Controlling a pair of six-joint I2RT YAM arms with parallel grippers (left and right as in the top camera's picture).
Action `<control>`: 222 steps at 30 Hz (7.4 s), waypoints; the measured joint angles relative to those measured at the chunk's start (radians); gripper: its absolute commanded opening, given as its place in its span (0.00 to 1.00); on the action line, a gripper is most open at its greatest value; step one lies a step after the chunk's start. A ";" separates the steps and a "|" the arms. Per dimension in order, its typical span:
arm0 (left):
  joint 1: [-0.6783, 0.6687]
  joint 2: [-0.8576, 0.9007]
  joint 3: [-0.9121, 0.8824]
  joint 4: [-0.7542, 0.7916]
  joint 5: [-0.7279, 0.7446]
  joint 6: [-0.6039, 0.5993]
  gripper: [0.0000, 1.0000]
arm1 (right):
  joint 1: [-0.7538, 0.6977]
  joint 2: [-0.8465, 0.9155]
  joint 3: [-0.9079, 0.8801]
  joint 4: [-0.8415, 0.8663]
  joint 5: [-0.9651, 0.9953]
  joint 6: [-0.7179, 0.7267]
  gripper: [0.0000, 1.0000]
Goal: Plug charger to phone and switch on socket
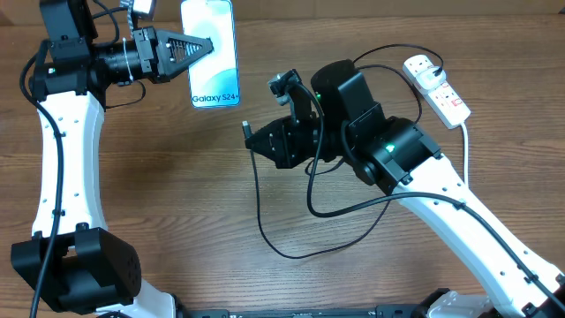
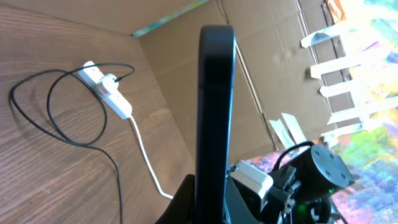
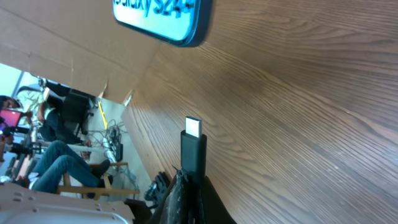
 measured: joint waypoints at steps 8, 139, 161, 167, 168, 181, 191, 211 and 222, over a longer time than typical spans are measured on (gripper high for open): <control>0.000 0.000 0.000 0.002 0.003 -0.047 0.04 | 0.048 0.000 0.000 0.072 0.055 0.082 0.04; -0.101 0.000 0.000 -0.019 -0.083 -0.029 0.04 | 0.067 0.000 0.000 0.117 0.210 0.146 0.04; -0.102 0.000 0.000 -0.068 -0.078 0.027 0.04 | 0.039 0.000 0.001 0.117 0.246 0.156 0.70; -0.106 0.000 0.000 -0.076 -0.167 0.040 0.04 | 0.014 0.000 0.001 0.019 0.287 0.153 0.86; -0.106 0.000 0.000 -0.081 -0.193 0.041 0.04 | 0.013 0.000 0.002 -0.010 0.291 0.153 0.87; -0.135 0.148 0.000 -0.283 -0.520 0.151 0.04 | -0.248 0.000 0.003 -0.321 0.373 0.152 0.98; -0.232 0.349 0.000 -0.181 -0.576 0.165 0.04 | -0.419 0.000 0.003 -0.460 0.403 0.146 0.98; -0.254 0.517 0.000 -0.195 -0.730 0.143 0.05 | -0.419 0.057 0.003 -0.472 0.406 0.103 0.98; -0.318 0.517 0.002 -0.213 -0.877 0.162 0.14 | -0.419 0.092 0.003 -0.473 0.406 0.103 0.98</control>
